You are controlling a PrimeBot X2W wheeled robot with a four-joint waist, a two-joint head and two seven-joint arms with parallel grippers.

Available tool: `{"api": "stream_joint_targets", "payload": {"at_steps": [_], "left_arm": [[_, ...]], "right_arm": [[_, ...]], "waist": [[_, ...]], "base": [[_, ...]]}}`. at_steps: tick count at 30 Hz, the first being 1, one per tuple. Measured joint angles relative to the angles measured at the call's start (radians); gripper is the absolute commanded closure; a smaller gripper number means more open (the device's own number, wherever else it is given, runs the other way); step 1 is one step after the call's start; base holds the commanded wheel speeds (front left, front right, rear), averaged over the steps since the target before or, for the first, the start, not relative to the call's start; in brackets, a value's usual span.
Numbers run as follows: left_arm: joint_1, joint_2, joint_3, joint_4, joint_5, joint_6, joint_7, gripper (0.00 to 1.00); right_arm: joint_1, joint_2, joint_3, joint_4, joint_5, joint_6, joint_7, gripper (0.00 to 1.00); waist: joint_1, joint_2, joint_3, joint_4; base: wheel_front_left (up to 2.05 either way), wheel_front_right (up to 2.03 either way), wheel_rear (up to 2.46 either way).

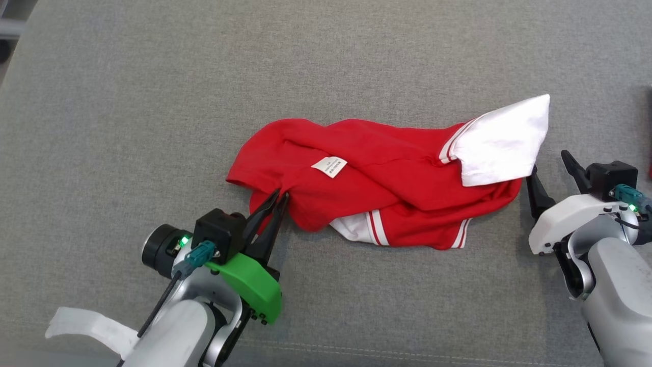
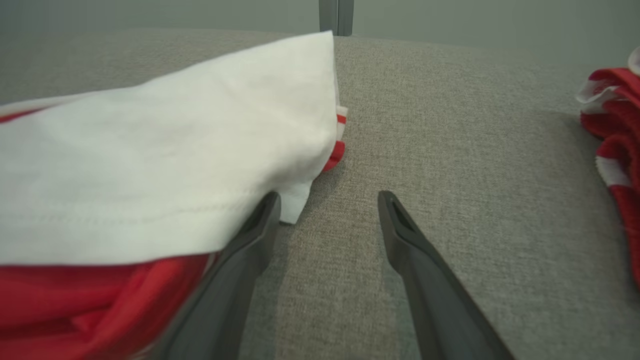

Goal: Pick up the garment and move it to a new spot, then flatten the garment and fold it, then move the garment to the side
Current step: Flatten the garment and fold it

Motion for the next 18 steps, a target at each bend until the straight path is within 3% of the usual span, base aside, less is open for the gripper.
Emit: {"api": "stream_joint_targets", "payload": {"at_steps": [11,18], "left_arm": [[0.051,0.045,0.024,-0.076,-0.01,0.012,0.042,1.0],[0.051,0.046,0.007,-0.111,-0.01,0.012,0.068,1.0]], "right_arm": [[0.016,0.01,-0.004,-0.074,0.021,0.006,-0.009,0.0],[0.015,0.02,-0.04,-0.098,0.07,0.009,-0.009,0.0]], "waist": [[0.0,0.0,-0.008,-0.057],[0.0,0.0,0.002,-0.051]], "base": [[0.0,0.0,0.0],[0.0,0.0,0.0]]}}
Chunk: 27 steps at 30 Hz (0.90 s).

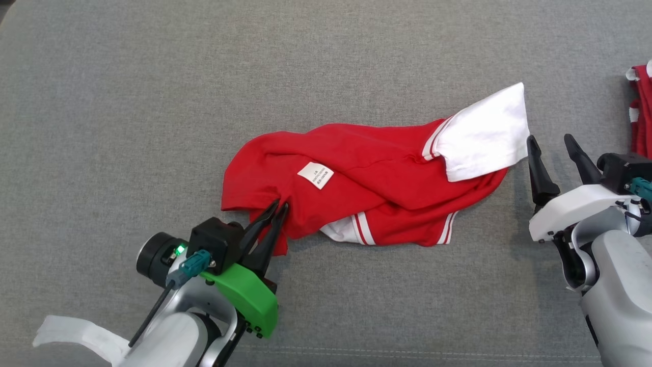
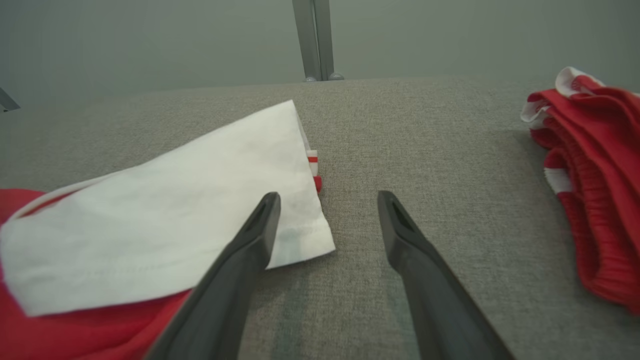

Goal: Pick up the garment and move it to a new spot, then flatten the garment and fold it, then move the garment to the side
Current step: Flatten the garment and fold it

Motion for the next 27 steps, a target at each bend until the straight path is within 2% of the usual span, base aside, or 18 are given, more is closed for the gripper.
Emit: {"api": "stream_joint_targets", "payload": {"at_steps": [8,19,27], "left_arm": [[0.0,0.006,0.011,-0.034,0.0,0.008,0.018,1.0],[0.0,0.01,0.018,-0.059,0.001,0.008,0.045,1.0],[0.0,0.011,0.019,-0.072,0.003,0.01,0.058,1.0]], "right_arm": [[-0.002,0.038,-0.007,0.016,0.044,0.015,0.014,0.0],[-0.026,0.033,-0.019,0.061,0.065,0.016,0.041,0.0],[-0.054,0.027,-0.016,0.103,0.082,0.037,0.078,0.0]], "waist": [[0.0,0.0,0.009,0.007],[0.0,0.0,0.025,0.018],[0.0,0.0,0.042,0.02]], "base": [[0.0,0.0,0.0],[0.0,0.0,0.0],[0.0,0.0,0.0]]}}
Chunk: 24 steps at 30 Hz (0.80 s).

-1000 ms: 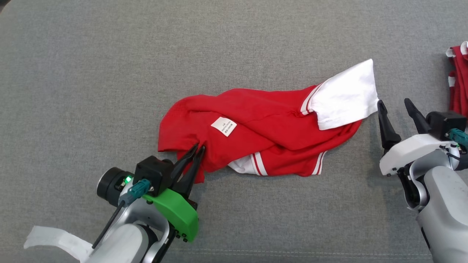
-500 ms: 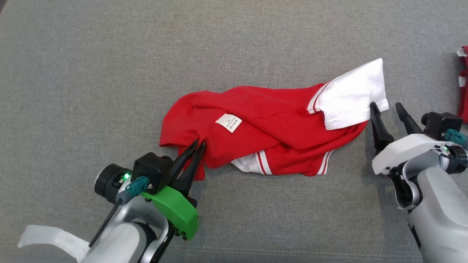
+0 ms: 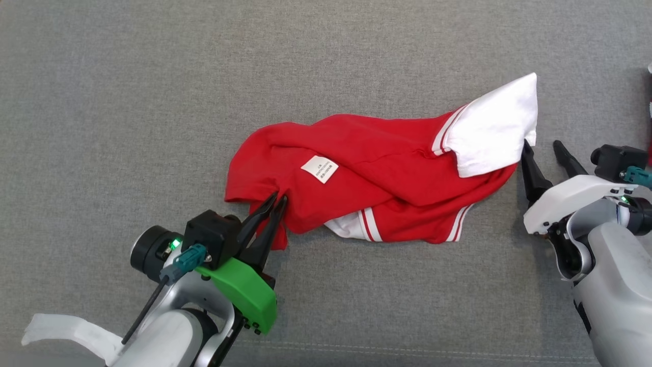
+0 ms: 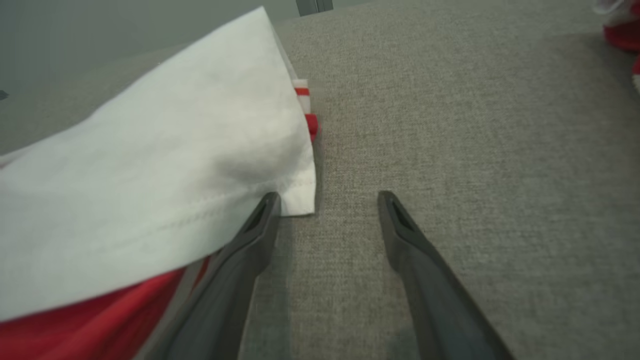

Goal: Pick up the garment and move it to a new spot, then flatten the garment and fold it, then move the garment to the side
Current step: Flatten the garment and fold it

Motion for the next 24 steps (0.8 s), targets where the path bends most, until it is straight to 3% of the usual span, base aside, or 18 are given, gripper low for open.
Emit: {"api": "stream_joint_targets", "payload": {"at_steps": [6,7,10,14,16,24], "left_arm": [[0.0,0.001,0.0,-0.004,0.0,0.0,0.003,1.0],[0.0,0.0,0.0,-0.006,0.0,0.0,0.003,1.0],[0.0,0.0,0.0,-0.006,0.0,0.0,0.004,1.0],[0.0,0.0,0.001,-0.006,0.0,0.0,0.005,1.0],[0.0,0.0,0.001,-0.006,0.0,0.003,0.008,1.0],[0.0,-0.001,0.001,-0.011,0.008,0.008,0.012,1.0]], "right_arm": [[-0.023,0.0,0.012,0.013,0.002,0.013,0.005,0.01],[-0.028,0.0,0.012,0.015,0.002,0.016,0.005,0.08],[-0.033,0.001,0.016,0.021,0.003,0.022,0.005,0.5],[-0.034,-0.002,0.02,0.033,0.004,0.029,0.005,0.61],[-0.035,-0.002,0.021,0.038,0.006,0.03,0.006,0.74],[-0.053,-0.003,0.026,0.062,0.008,0.039,0.012,0.69]], "waist": [[0.0,0.0,0.007,0.003],[0.0,-0.0001,0.008,0.004],[0.0,0.0,0.01,0.005],[0.0,0.0,0.01,0.006],[0.0,0.0,0.011,0.005],[0.0,0.0,0.014,0.002]], "base": [[0.0,0.0,0.0],[0.0,0.0,0.0],[0.0,0.0,0.0],[0.0,0.0,0.0],[0.0,0.0,0.0],[0.0,0.0,0.0]]}}
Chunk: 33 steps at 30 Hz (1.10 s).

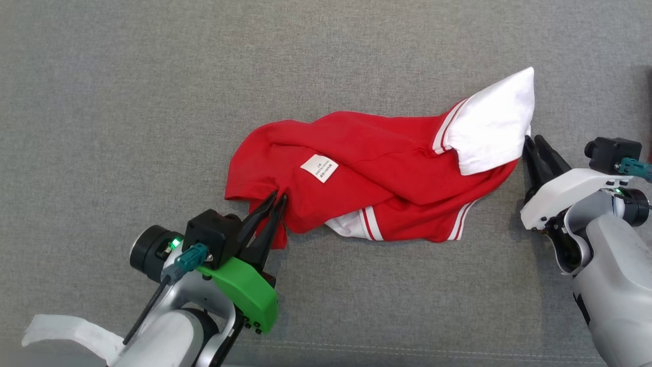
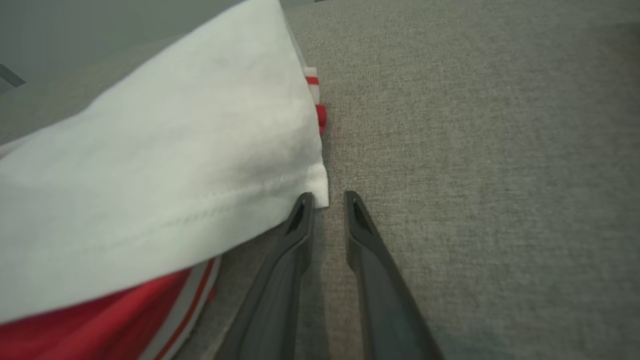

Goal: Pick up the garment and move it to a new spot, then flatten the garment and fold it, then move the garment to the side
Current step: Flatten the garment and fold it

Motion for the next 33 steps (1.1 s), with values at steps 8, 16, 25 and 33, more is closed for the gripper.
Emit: {"api": "stream_joint_targets", "payload": {"at_steps": [8,16,25,33], "left_arm": [[0.0,-0.001,-0.001,-0.004,0.002,0.0,0.001,1.0],[0.0,-0.004,-0.001,-0.004,0.002,0.0,0.001,1.0],[0.0,-0.005,0.006,0.003,0.002,0.001,0.0,1.0],[0.005,-0.004,0.036,0.015,0.002,0.001,-0.005,1.0]], "right_arm": [[-0.029,-0.008,0.021,0.023,0.0,0.009,0.019,0.89],[-0.045,-0.013,0.016,0.046,0.043,0.018,0.04,1.0],[-0.056,-0.016,0.008,0.026,0.079,0.026,0.034,1.0],[-0.03,-0.017,0.001,-0.116,0.151,0.026,0.01,1.0]], "waist": [[0.0,0.0,0.005,0.004],[0.0,0.0,0.008,0.013],[0.0,0.0,0.001,0.009],[0.0,0.0,-0.02,-0.014]], "base": [[0.0,0.0,0.0],[0.0,0.0,0.0],[0.0,0.0,0.0],[0.0,0.0,0.0]]}}
